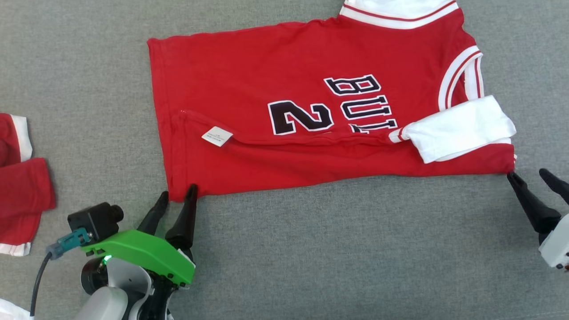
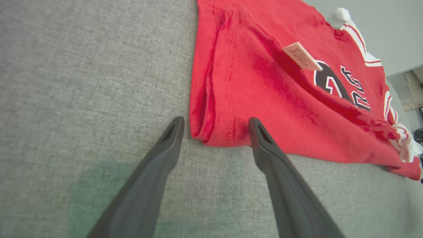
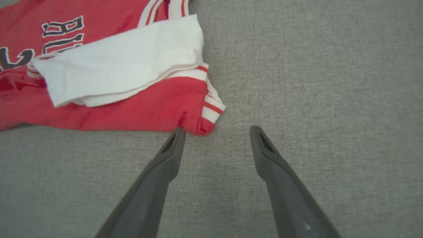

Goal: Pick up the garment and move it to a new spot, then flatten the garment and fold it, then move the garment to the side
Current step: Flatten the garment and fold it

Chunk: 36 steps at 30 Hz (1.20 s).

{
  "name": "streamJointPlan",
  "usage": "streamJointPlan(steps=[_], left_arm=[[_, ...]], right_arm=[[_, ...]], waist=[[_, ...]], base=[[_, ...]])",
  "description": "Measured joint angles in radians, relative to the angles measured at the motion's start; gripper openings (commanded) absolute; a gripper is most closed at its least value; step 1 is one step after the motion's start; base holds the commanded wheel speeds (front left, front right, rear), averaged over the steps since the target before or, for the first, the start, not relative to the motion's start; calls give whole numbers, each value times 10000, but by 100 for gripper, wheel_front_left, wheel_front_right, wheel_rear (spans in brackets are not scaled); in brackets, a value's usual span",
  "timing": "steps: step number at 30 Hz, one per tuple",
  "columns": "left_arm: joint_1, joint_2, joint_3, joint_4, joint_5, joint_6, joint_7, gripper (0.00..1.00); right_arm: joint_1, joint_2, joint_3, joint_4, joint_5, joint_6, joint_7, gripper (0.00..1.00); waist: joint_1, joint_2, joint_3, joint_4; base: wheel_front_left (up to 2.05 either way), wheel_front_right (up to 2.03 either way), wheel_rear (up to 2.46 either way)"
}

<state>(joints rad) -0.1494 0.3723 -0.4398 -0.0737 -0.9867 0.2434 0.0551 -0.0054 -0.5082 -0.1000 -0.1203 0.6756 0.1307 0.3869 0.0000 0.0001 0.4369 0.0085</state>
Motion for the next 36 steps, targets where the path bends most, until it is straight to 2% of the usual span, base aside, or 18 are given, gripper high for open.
streamJointPlan(steps=[11, 16, 17, 18, 19, 20, 21, 29, 36], left_arm=[[-144, -81, -150, 257, 54, 23, 6, 100], [-243, -148, -355, 387, -134, -288, 297, 100], [-289, -167, -426, 443, -151, -382, 351, 85], [-325, -184, -497, 497, -151, -454, 374, 33], [-373, -203, -562, 570, -157, -562, 416, 0], [-417, -236, -617, 646, -173, -700, 479, 0], [-424, -314, -644, 746, -274, -807, 491, 0], [-582, -366, -631, 1122, -777, -1388, 725, 0], [-592, -176, -73, 491, -1419, -1605, 802, 0]], right_arm=[[-888, -105, 869, 721, 268, 0, -535, 100], [-1321, -337, 1354, 1064, 326, -2, -316, 100], [-1375, -376, 1455, 1074, 395, -2, -282, 100], [-1400, -403, 1523, 1074, 499, -2, -245, 100], [-1429, -474, 1613, 1055, 616, -4, -192, 95], [-1433, -587, 1708, 1014, 704, -4, -159, 33], [-1434, -698, 1762, 982, 832, -4, -104, 1], [-1306, -1680, 1820, 491, 2372, -2, 272, 0], [-1230, -2385, 1266, 130, 3586, 0, 1221, 0]], waist=[[0, 0, 370, 108], [0, 0, 416, 171], [0, 0, 420, 200], [0, 0, 422, 226], [0, 0, 426, 255], [0, 0, 428, 279], [0, 0, 426, 300], [0, 0, 149, 386], [0, 0, -290, 428]], base=[[0, 0, 0], [0, 0, 0], [0, 0, 0], [0, 0, 0], [0, 0, 0], [0, 0, 0], [0, 0, 0], [0, 0, 0], [0, 0, 0]])
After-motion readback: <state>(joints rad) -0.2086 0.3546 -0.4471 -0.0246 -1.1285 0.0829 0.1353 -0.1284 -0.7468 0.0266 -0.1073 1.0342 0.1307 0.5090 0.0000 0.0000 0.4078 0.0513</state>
